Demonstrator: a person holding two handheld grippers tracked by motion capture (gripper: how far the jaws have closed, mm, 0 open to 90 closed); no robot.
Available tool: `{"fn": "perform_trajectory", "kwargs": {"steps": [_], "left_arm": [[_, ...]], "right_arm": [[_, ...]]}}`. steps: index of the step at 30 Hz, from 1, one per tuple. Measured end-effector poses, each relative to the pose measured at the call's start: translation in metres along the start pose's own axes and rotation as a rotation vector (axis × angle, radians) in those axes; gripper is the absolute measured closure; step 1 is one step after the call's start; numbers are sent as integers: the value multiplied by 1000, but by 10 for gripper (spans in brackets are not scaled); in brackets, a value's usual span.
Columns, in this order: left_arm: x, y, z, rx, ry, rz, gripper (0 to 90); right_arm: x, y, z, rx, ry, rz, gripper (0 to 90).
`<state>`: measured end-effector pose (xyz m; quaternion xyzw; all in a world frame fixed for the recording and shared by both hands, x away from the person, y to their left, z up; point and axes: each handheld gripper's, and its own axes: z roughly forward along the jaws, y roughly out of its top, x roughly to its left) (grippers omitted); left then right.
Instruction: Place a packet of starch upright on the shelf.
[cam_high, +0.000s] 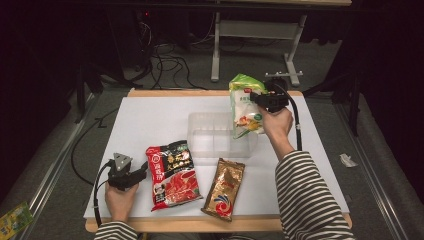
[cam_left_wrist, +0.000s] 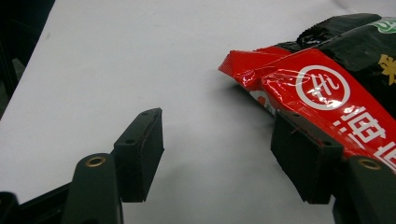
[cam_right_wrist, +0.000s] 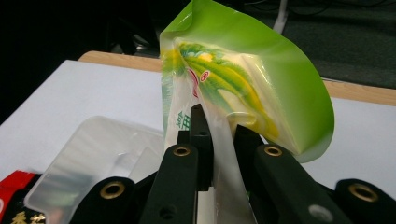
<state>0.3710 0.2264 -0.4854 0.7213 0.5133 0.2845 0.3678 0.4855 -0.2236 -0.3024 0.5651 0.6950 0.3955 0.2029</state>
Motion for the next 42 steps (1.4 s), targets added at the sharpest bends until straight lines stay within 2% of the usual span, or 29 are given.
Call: {"fn": "perform_trajectory", "kwargs": {"steps": [2,7,12,18,19,22,26,27,29,33,34,36,42], "left_arm": [[0,0,-1,-7,-2,-2,347],[0,0,-1,-10,-5,-6,347],[0,0,-1,-5,-3,-5,348],[-1,0,0,2,3,6,349],[-1,0,0,3,1,7,349],[-1,0,0,3,3,9,349],[-1,0,0,3,3,11,349],[-1,0,0,1,4,12,349],[-2,0,0,2,5,14,349],[-2,0,0,4,6,17,348],[-2,0,0,3,6,17,349],[-2,0,0,2,8,18,348],[-2,0,0,7,6,24,348]], "right_arm": [[5,1,6,4,-29,-9,837],[9,1,15,-1,-60,-9,836],[13,-7,24,-11,-54,9,823],[23,-22,30,22,-6,-38,800],[24,-25,29,32,23,-40,779],[26,-26,26,41,38,-59,772],[25,-25,20,61,62,-74,750],[22,-25,18,87,74,-81,748],[20,-26,17,107,88,-84,748],[16,-27,14,136,114,-103,797],[19,-29,12,148,109,-132,808],[20,-30,11,151,107,-145,808],[15,-40,3,167,117,-148,795]]}}
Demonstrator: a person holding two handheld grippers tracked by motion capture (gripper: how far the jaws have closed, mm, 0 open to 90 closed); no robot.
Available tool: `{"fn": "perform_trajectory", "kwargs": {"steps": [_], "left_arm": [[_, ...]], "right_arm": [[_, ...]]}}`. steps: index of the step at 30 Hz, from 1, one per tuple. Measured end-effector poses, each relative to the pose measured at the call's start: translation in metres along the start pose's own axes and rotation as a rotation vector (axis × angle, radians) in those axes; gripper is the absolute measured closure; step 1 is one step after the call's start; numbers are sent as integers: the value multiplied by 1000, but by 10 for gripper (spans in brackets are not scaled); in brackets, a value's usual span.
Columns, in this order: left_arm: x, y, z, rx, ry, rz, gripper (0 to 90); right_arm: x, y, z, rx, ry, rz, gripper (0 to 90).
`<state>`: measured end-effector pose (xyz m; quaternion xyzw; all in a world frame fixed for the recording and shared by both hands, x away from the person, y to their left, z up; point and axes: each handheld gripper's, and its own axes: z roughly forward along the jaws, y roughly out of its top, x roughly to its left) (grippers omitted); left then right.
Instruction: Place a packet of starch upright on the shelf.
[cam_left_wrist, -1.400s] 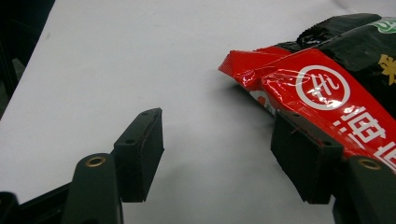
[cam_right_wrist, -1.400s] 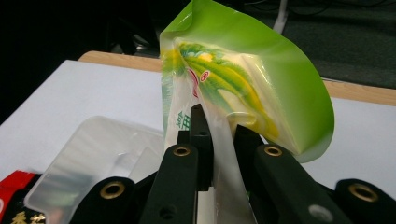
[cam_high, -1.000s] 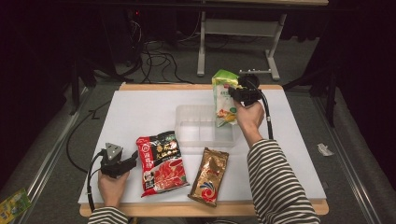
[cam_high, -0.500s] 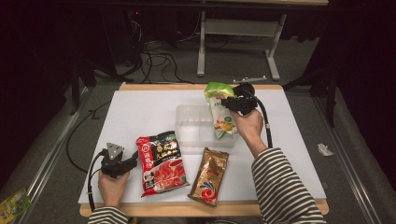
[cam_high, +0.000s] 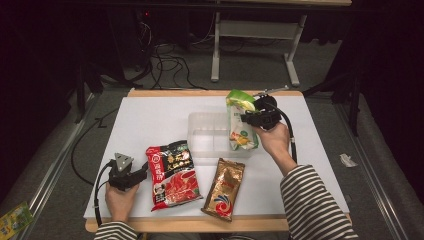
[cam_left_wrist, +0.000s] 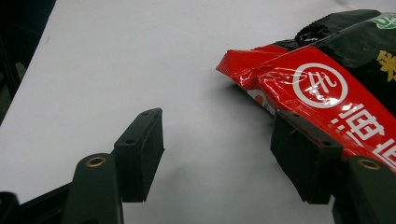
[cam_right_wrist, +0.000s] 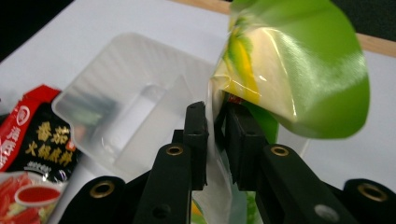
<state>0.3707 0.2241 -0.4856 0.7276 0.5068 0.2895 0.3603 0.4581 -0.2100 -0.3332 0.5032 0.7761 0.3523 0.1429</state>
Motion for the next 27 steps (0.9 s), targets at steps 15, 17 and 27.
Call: {"fn": "perform_trajectory", "kwargs": {"steps": [15,17,27], "left_arm": [[-1,0,1,11,5,12,348],[-1,0,1,10,4,14,350],[-2,0,0,3,5,13,350]], "right_arm": [[-27,-12,11,127,18,70,460],[-29,-11,17,147,18,85,442],[-25,-7,17,82,-26,74,861]]}}
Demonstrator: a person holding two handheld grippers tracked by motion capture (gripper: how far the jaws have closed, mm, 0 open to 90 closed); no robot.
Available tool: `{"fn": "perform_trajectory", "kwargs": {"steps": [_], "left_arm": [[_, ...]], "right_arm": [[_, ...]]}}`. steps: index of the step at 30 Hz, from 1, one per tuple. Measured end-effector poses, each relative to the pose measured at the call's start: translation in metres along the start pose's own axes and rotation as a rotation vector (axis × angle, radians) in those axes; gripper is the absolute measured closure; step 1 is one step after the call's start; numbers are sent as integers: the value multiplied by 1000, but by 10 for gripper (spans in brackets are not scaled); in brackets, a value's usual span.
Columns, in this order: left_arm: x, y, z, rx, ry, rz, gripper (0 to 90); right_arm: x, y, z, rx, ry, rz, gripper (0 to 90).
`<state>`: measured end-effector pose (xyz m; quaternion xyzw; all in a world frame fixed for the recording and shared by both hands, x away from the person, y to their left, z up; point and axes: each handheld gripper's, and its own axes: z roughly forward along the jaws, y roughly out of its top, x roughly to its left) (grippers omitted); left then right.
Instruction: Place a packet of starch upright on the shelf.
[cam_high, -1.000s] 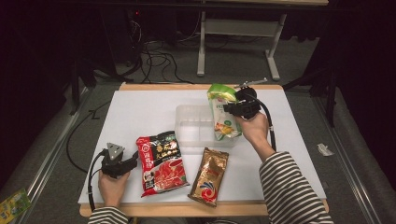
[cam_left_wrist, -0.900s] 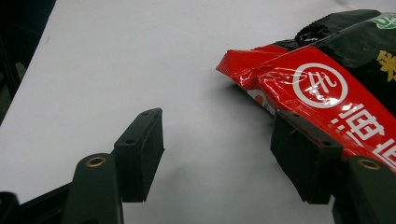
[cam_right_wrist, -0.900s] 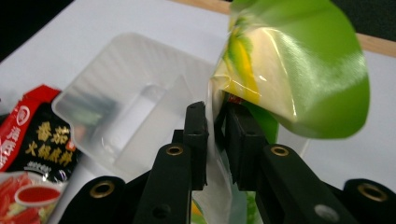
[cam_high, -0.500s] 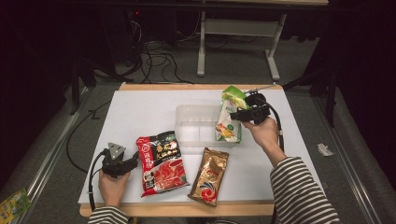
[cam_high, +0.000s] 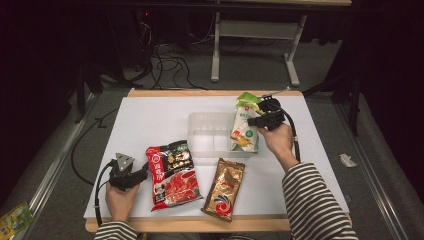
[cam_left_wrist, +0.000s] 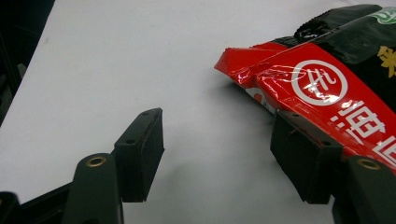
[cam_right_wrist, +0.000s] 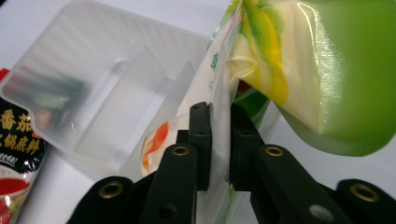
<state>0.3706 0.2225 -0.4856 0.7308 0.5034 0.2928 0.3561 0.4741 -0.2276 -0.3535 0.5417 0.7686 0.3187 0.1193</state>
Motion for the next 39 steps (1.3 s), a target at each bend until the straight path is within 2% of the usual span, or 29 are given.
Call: {"fn": "perform_trajectory", "kwargs": {"steps": [1,3,4,7,8,9,11,12,13,16,20,24,27,29,32,33,35,38,39], "left_arm": [[0,0,0,-1,-2,0,350],[0,0,-1,-4,-3,-3,349],[1,0,-1,-4,-5,-4,349],[0,0,-1,-7,-1,-4,349],[0,0,-1,-9,-3,-5,349],[0,0,-1,-9,-3,-5,349],[0,0,-1,-11,-3,-7,349],[0,0,-1,-11,-1,-5,349],[0,0,-1,-10,-2,-4,349],[0,-1,-1,-12,0,-4,349],[1,-1,-2,-18,-2,-10,348],[1,-1,-2,-18,-4,-7,349],[0,-1,-2,-16,0,-4,349],[0,-1,-1,-15,4,0,349],[-1,0,-1,-9,4,3,349],[-1,0,-1,-5,5,6,350],[-1,0,0,-5,7,10,351],[-1,0,0,-5,6,10,351],[-2,0,0,-5,8,11,351]], "right_arm": [[0,0,0,0,0,0,861],[3,-4,0,-61,-25,4,871],[3,-4,0,-61,-25,4,871],[9,-5,-2,-114,-46,2,873],[13,-3,-5,-153,-65,-11,873],[13,-3,-5,-153,-65,-11,873],[17,-2,-8,-192,-85,-18,873],[21,-1,-9,-233,-116,-14,873],[21,-1,-9,-233,-116,-14,873],[29,-2,2,-273,-176,-37,874],[35,-6,13,-294,-195,-47,873],[32,-19,16,-307,-183,-71,871],[30,-31,13,-295,-197,-94,870],[23,-42,10,-274,-199,-92,870],[21,-48,8,-265,-186,-96,869],[22,-50,8,-266,-190,-115,869],[30,-56,8,-252,-212,-183,867],[30,-61,11,-236,-213,-189,868],[27,-67,14,-202,-200,-175,868]]}}
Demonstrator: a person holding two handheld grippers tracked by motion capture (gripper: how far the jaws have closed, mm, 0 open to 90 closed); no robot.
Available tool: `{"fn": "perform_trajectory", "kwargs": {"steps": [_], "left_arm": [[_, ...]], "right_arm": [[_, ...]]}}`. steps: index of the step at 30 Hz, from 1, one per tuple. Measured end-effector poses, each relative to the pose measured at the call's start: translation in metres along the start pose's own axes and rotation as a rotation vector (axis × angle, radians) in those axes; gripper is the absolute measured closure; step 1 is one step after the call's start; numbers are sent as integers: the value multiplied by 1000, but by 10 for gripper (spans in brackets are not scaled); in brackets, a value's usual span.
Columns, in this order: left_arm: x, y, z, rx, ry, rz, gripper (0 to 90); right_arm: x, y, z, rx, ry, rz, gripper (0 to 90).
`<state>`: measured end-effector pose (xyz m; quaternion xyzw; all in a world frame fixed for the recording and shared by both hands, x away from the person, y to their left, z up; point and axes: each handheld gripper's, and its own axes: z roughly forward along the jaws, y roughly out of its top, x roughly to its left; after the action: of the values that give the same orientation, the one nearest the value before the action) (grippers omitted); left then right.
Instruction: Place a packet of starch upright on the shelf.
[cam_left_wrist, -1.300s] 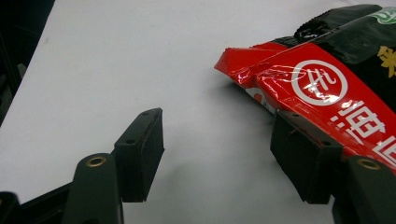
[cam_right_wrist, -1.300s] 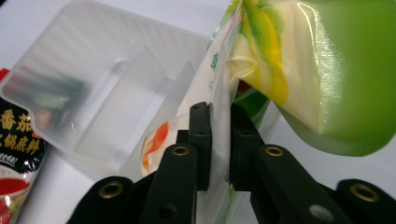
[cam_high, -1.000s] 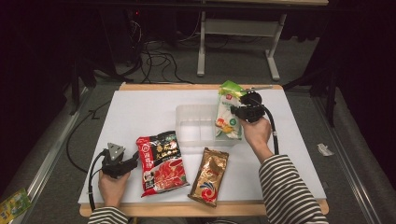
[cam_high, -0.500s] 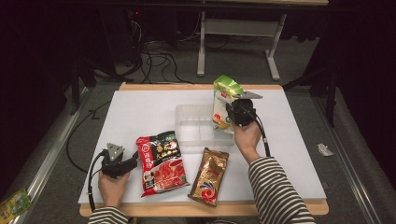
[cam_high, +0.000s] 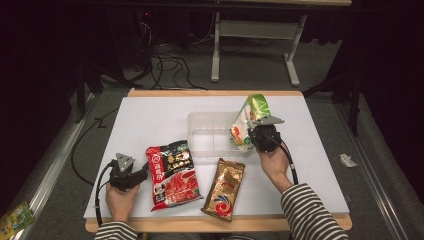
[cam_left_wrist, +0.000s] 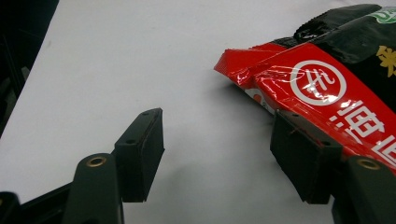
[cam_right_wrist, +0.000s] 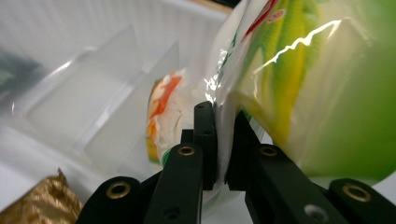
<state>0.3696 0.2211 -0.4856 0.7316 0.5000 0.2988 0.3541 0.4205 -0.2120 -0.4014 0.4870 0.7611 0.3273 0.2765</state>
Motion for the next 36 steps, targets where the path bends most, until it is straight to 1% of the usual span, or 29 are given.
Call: {"fn": "perform_trajectory", "kwargs": {"steps": [1,2,4,6,10,14,22,25,26,27,28,31,32,33,34,35,36], "left_arm": [[0,0,0,0,-1,-1,351],[0,0,0,3,0,0,352],[0,0,0,4,3,0,352],[0,0,1,7,2,-1,352],[0,0,0,8,2,1,352],[0,0,1,8,0,-1,353],[0,0,1,10,1,0,354],[0,0,1,11,2,1,354],[0,0,1,13,1,-2,354],[0,0,1,13,0,-2,354],[0,0,1,13,0,-2,354],[0,0,1,13,0,0,355],[0,0,1,13,0,-2,355],[1,0,1,14,-2,-4,355],[1,0,1,14,-2,-4,355],[1,0,1,13,0,-4,355],[0,0,1,14,1,-2,355]], "right_arm": [[0,0,0,0,0,0,868],[0,-7,1,13,8,6,867],[-1,-9,1,12,17,9,866],[-2,-9,0,17,28,34,864],[-5,-10,-1,20,47,48,843],[-6,-12,-3,14,65,64,843],[-8,-13,-5,27,88,79,846],[-8,-14,-6,25,95,88,832],[-9,-14,-6,24,103,83,814],[-10,-14,-7,22,115,92,782],[-10,-14,-7,22,115,92,782],[-10,-14,-10,14,130,92,726],[-10,-14,-12,13,147,95,665],[-10,-14,-12,13,147,95,665],[-10,-14,-12,12,155,94,634],[-7,-14,-12,16,162,88,579],[-7,-14,-12,16,162,88,579]]}}
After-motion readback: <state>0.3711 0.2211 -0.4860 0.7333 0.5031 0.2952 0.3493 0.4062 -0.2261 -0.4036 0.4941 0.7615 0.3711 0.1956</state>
